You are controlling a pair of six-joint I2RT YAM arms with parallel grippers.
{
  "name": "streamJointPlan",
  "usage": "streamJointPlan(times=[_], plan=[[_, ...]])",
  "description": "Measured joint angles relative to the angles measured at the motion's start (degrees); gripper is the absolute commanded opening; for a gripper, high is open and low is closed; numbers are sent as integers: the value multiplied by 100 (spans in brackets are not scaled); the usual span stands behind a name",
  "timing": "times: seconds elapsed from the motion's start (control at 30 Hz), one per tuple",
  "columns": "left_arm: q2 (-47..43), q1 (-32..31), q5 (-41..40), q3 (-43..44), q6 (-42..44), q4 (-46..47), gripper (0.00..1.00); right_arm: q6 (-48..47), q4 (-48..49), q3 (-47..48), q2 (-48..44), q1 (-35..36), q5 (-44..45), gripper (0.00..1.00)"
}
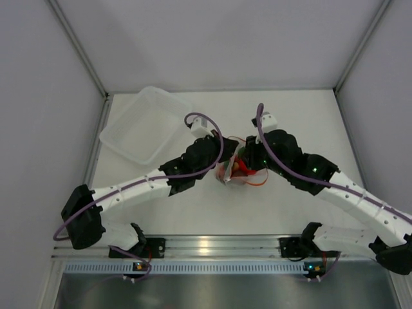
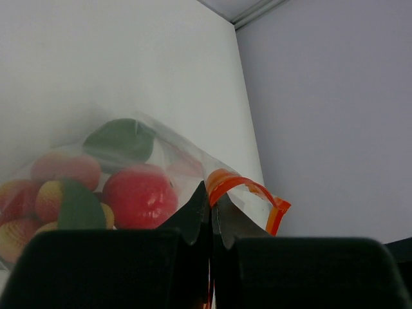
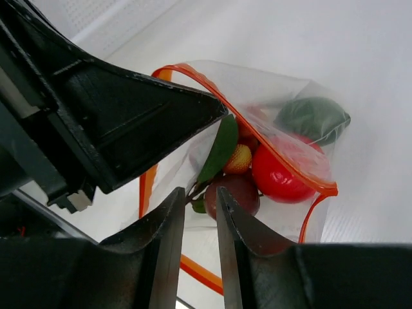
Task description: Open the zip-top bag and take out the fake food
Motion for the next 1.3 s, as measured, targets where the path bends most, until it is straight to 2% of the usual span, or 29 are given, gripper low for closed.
streamJointPlan(times=[0.23,0.53,0.73,0.97,1.17,1.27,1.3], plan=[[122,-415,-356,42,-684,-4,0,-48,37,-601,-201,-9,332,28],[136,-1069,-793,76,-1241,-20,0,-415,7,-807,195,-931,629,32],[105,-1126,-1045,-42,-1279,13,0,-717,-133,-562,616,-1344,466,32],[-24,-992,-1283,-894,-1534,81,0,-817,-74,-686,702,-1338,-234,32],[-61,-979,-1349,-1130,-1604,81,0,-822,-74,-1027,721,-1167,-560,35],[-66,-977,-1333,-1128,-1541,114,0,-815,-85,-1027,726,-977,-560,41],[-66,-977,-1316,-1123,-1526,114,0,-809,-83,-1032,719,-905,-560,45]])
